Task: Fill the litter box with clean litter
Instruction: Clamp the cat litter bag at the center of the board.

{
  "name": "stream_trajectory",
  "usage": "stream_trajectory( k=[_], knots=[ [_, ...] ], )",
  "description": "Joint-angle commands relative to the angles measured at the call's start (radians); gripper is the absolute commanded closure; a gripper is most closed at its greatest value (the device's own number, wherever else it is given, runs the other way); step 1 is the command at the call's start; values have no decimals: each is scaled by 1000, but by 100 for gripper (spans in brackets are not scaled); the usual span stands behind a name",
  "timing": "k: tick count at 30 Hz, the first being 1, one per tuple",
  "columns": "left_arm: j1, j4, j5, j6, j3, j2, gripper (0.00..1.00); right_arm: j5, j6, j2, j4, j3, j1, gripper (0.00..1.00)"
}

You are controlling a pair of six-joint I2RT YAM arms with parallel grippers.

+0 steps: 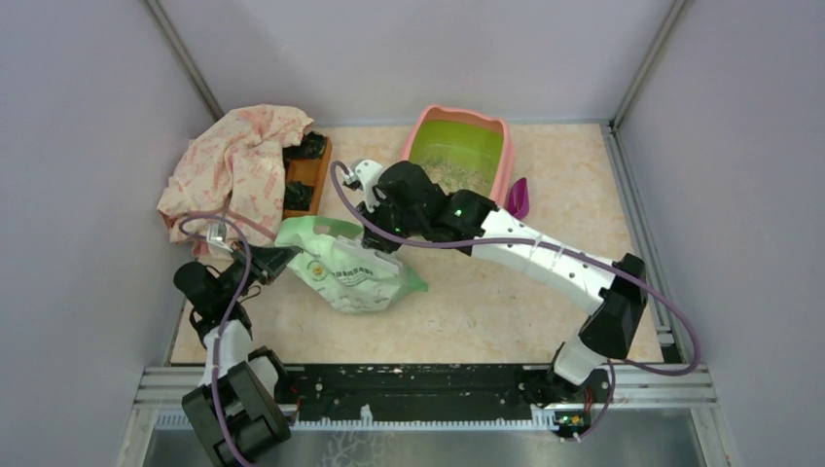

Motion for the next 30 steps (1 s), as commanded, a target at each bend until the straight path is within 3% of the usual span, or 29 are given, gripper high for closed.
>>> stream_trajectory(
  k=[1, 19, 30],
  knots=[
    [18, 52, -25, 0, -8, 1, 97, 39, 11, -74, 143, -25, 8, 100],
    [18, 56, -26, -2, -8, 0, 97, -84, -35, -16, 122, -3, 9, 100],
    [19, 66, -23, -9, -10, -3, 97, -81, -52, 18, 68, 27, 11, 100]
  ],
)
